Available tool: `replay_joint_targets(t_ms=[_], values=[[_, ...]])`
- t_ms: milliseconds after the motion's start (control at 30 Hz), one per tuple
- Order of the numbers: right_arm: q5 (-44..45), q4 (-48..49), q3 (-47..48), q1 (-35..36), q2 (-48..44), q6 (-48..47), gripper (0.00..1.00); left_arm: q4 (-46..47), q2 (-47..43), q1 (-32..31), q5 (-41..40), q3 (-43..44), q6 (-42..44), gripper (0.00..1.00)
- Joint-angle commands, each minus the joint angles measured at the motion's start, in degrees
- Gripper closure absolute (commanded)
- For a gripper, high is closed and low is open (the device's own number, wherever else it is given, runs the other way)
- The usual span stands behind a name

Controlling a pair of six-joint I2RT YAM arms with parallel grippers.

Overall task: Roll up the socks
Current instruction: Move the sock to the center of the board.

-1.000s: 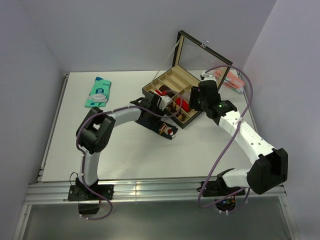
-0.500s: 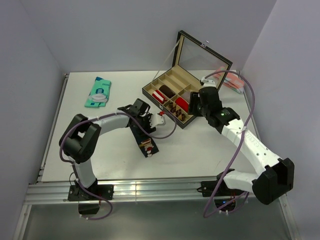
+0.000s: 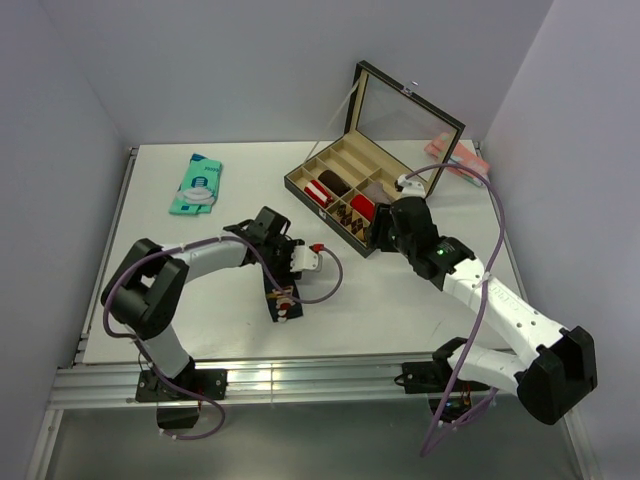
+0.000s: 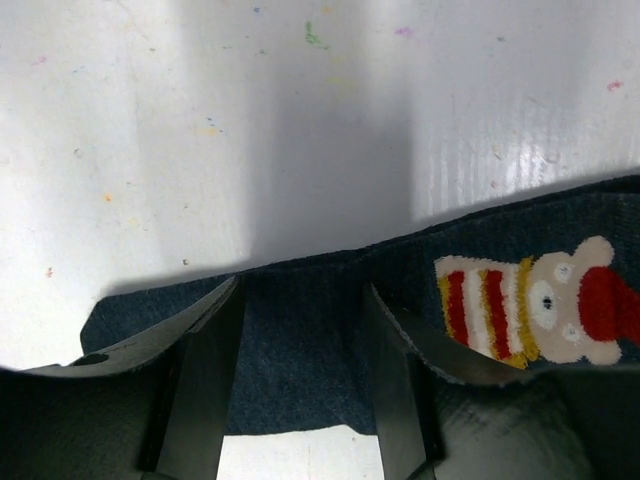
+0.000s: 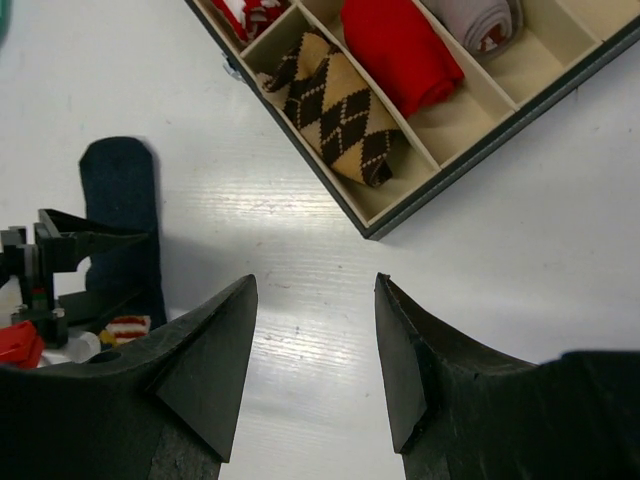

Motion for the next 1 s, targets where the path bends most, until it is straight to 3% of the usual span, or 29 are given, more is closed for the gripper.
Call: replay_joint_targets(t_ms=[0, 200, 400, 500, 667, 967], values=[[0.77, 6.64, -0.87, 0.98, -2.14, 2.45, 0.42, 3.22, -0.6, 0.24, -0.05, -1.89, -2.65, 0.44], [1.64, 7.35, -0.7, 1.59, -1.0, 2.45, 0.42, 9.13, -8.41, 2.26, -0.05, 1.27, -19.18, 0.41], [2.61, 6.21, 0.36, 1.95, -1.26, 2.19, 0.42, 2.39, -14.49, 2.35, 0.2, 3.82, -26.93, 0.35], [2.79, 6.03, -0.25, 2.12, -1.96, 2.28, 0.42, 5.34, -19.04, 2.0, -1.8, -3.36, -31.14, 0.36], [3.4, 5.42, -1.31, 2.56, -3.63, 2.89, 0.42, 21.84, -25.82, -2.04, -17.32, -17.87, -39.4, 0.39], [4.46, 4.97, -3.68, 3.79, -6.53, 4.12, 0.42, 20.39, -31.9, -10.56, -19.92, -24.2, -40.38, 0.37]])
